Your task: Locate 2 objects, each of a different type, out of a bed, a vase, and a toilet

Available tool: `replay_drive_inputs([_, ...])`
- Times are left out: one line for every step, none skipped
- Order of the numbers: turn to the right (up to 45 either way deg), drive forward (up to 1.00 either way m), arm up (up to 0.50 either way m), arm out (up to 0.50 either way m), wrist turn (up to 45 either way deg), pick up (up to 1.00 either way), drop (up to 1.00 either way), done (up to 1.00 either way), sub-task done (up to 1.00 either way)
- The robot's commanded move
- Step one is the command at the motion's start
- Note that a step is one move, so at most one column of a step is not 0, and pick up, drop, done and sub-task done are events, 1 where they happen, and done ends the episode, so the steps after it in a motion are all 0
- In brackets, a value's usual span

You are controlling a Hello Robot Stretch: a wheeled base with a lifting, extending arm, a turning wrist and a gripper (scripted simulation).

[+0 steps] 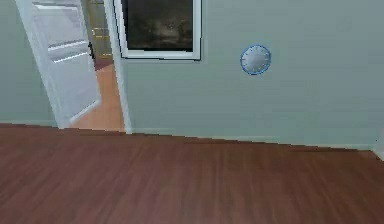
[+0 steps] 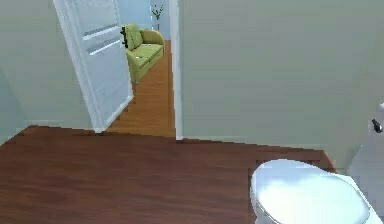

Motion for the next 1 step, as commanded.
replay_drive_inputs([-27.0, 0.00, 0.00, 0.00, 0.0, 0.00, 0.00, 0.00, 0.00])
